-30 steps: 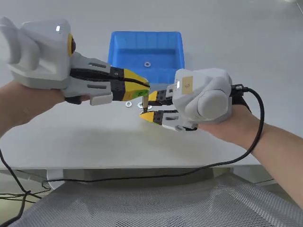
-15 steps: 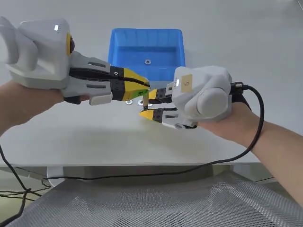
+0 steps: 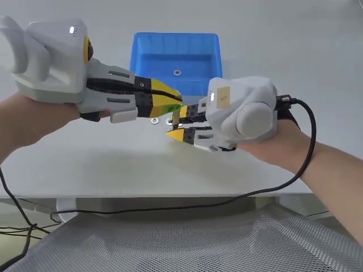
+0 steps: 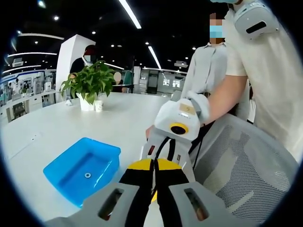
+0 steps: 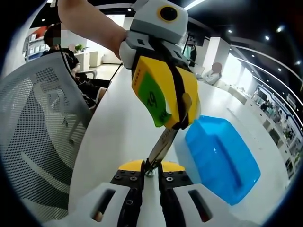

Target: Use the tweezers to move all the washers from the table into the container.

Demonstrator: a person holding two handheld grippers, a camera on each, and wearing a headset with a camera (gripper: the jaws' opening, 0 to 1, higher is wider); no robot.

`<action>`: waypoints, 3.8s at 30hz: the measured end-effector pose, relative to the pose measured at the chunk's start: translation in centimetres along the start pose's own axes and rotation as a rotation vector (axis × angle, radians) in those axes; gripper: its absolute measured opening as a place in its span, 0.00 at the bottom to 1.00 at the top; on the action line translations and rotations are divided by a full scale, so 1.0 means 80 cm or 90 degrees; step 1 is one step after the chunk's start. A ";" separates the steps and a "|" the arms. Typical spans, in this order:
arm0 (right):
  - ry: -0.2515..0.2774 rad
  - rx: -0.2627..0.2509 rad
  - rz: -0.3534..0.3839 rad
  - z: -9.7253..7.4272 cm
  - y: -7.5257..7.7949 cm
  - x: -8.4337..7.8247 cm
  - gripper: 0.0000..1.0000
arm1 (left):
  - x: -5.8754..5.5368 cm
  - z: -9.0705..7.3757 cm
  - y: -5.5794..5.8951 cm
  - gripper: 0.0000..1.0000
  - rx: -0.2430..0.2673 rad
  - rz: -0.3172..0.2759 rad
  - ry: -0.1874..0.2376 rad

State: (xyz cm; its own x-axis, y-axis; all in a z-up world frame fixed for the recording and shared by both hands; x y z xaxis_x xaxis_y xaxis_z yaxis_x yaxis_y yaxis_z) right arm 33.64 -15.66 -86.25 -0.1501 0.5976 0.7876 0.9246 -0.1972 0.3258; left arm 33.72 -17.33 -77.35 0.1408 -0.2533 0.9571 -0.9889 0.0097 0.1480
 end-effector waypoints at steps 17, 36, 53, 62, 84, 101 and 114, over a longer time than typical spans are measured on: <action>-0.009 -0.002 0.004 -0.002 0.006 0.000 0.11 | 0.002 0.002 0.000 0.03 0.001 0.005 -0.001; -0.008 -0.007 0.010 -0.007 0.010 0.011 0.11 | 0.011 -0.005 -0.003 0.03 0.008 0.003 0.002; -0.004 -0.017 -0.004 -0.017 0.025 0.032 0.11 | 0.040 -0.013 -0.004 0.03 0.021 0.023 0.004; -0.004 -0.024 -0.013 -0.022 0.036 0.042 0.11 | 0.055 -0.016 -0.006 0.03 0.025 0.037 0.007; 0.011 -0.043 -0.044 -0.027 0.077 0.085 0.12 | 0.103 -0.043 -0.023 0.03 0.053 0.072 0.005; 0.013 -0.050 -0.057 -0.020 0.110 0.090 0.12 | 0.116 -0.052 -0.057 0.03 0.071 0.078 0.011; 0.017 -0.056 -0.052 0.004 0.132 0.081 0.12 | 0.105 -0.054 -0.086 0.03 0.083 0.072 0.009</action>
State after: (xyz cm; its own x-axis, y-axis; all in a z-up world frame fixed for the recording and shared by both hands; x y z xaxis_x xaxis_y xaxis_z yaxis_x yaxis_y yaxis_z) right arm 42.53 -13.65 -77.84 -0.2337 0.5936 0.7700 0.8750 -0.2169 0.4328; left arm 41.94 -15.32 -69.24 0.0287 -0.2443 0.9693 -0.9961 -0.0879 0.0074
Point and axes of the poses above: the centre of the closed fingertips' face, and the gripper's own axes: z roughly forward along the fingers, y roughly to its right, x roughly out of its top, the point moved 1 cm from there along -z, roughly backward along the fingers, and after that the axes turned 12 degrees about -x, right-handed, at the moved point
